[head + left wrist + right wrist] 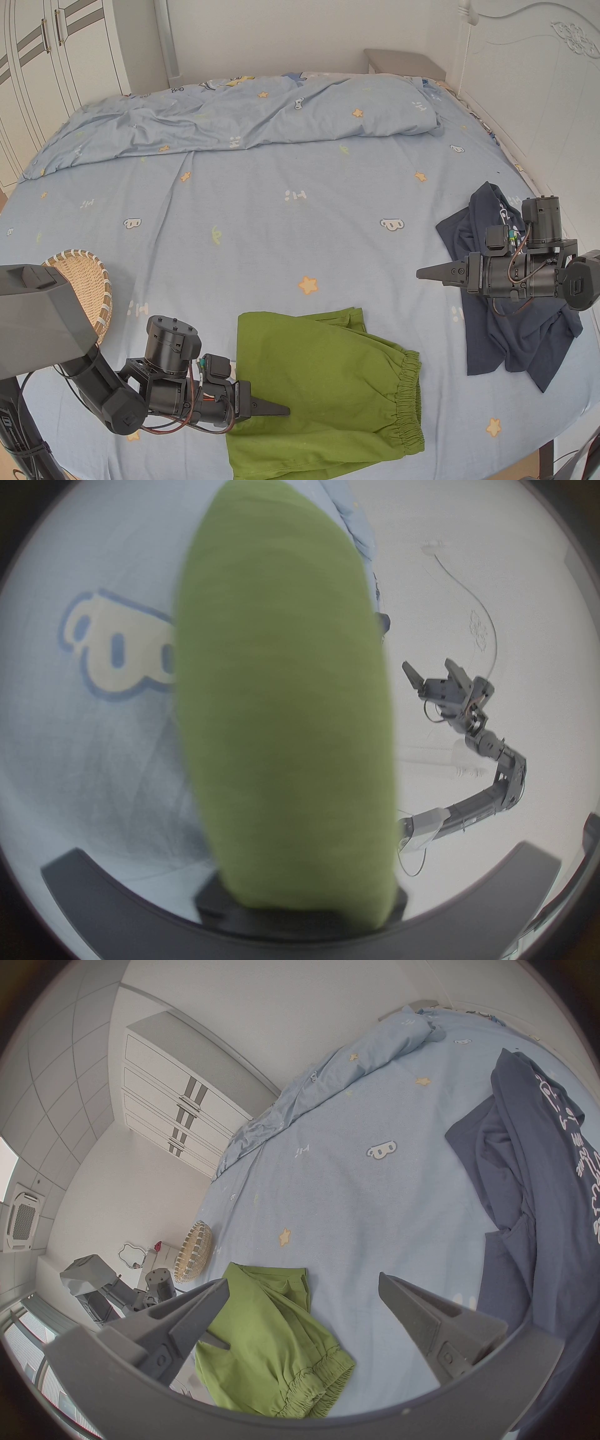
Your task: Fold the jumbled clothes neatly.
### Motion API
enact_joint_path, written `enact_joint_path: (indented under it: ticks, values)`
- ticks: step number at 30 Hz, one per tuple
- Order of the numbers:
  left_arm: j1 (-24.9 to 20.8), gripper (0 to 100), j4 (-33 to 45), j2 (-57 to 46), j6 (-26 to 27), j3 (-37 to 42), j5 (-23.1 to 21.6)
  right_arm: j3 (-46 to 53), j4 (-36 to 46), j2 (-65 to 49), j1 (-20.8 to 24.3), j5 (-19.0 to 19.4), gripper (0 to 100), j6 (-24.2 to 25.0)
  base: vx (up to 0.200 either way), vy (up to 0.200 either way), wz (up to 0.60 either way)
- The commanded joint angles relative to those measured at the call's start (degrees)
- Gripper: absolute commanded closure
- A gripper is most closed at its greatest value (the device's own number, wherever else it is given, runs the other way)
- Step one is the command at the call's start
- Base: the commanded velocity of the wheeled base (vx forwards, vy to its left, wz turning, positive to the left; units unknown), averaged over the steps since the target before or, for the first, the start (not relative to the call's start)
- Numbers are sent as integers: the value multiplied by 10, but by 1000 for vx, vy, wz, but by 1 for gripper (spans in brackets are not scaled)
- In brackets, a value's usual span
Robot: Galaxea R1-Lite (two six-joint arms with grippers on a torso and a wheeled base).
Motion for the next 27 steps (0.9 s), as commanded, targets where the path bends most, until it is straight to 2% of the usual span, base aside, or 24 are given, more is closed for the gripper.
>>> enact_joint_path:
  ticks: [1,3,5,6,7,8,9,10,11,12,13,16,21,27]
  values:
    - [36,100,8,-50,-29,-17,-5,-1,0,1,-1,0,0,0,0,0,0]
    - [49,100,31,-77,-40,-36,-8,-2,0,1,-3,0,0,0,0,0,0]
    - [70,100,161,-140,-44,-121,-11,-4,1,1,-5,1,0,0,0,0,0]
    - [72,100,183,-147,-44,-133,-12,-4,1,1,-5,1,0,0,0,0,0]
    - [84,100,332,-178,-37,-223,-13,-3,2,0,-4,1,0,0,0,0,0]
    - [87,100,377,-185,-33,-253,-13,-2,2,0,-4,1,0,0,0,0,0]
    - [87,100,377,-185,-33,-253,-13,-2,2,0,-4,1,0,0,0,0,0]
    - [104,100,509,-192,-2,-336,-14,-2,3,0,-4,1,0,0,0,0,0]
    - [104,100,509,-192,-2,-336,-14,-2,3,0,-4,1,0,0,0,0,0]
    - [124,100,596,-194,50,-376,-16,-3,4,0,-5,1,0,1,0,0,0]
    - [134,100,626,-192,79,-390,-20,-3,4,0,-5,1,0,0,0,0,0]
    - [160,100,672,-179,130,-417,-43,-3,4,1,-2,0,0,1,0,0,0]
    - [168,100,701,-162,132,-446,-52,-2,4,1,0,0,0,1,0,0,0]
    - [185,100,727,-172,133,-463,-53,-2,3,1,-2,0,0,1,0,200,0]
